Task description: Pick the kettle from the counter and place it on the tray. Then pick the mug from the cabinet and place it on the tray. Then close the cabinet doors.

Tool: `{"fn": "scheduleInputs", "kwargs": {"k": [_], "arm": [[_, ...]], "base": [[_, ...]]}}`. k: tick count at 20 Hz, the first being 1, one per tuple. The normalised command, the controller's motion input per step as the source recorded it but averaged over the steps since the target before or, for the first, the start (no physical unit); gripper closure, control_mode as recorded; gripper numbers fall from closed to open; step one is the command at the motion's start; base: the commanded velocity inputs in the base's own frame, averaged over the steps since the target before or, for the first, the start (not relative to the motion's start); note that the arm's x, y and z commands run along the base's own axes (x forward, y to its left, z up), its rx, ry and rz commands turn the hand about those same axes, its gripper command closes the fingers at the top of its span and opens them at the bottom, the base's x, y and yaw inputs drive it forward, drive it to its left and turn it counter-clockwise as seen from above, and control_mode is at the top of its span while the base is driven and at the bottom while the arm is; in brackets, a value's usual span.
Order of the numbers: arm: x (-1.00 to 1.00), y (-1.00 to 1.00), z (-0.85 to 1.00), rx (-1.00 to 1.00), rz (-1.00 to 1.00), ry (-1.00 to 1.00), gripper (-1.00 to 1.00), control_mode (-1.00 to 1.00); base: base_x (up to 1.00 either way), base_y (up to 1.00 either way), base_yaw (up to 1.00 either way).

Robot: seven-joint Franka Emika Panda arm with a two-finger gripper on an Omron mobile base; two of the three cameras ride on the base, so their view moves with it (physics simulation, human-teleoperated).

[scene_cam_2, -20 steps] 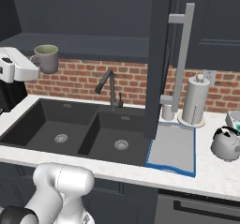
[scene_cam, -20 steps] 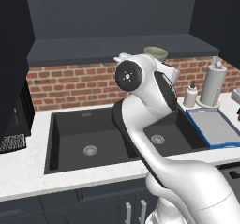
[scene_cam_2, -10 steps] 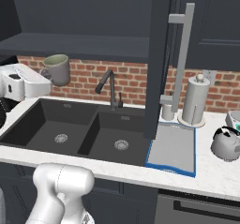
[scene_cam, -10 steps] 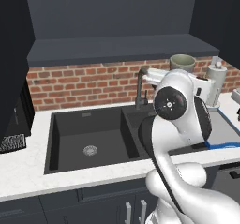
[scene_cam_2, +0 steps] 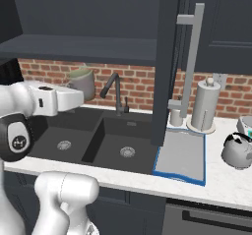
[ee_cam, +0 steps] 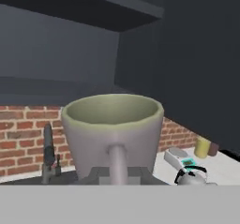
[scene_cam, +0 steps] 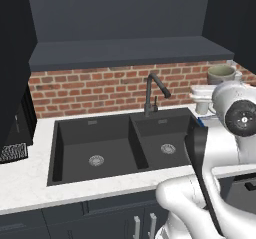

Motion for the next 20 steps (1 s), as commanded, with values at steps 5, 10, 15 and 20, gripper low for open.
{"fn": "scheduleInputs", "kwargs": {"k": [5,10,15,20], "arm": [[-0.30,-0.58,-0.53,-0.16,0.18,0.09,1.00,-1.00],[-0.23,-0.34,-0.70,-0.16,0.24,0.11,1.00,-1.00],[-0.11,-0.11,-0.71,-0.14,0.24,0.09,1.00,-1.00],[0.00,0.25,-0.65,-0.07,0.18,0.03,1.00,-1.00]], "base": [[0.00,0.00,0.00],[0.00,0.00,0.00],[0.00,0.00,0.00],[0.00,0.00,0.00]]}}
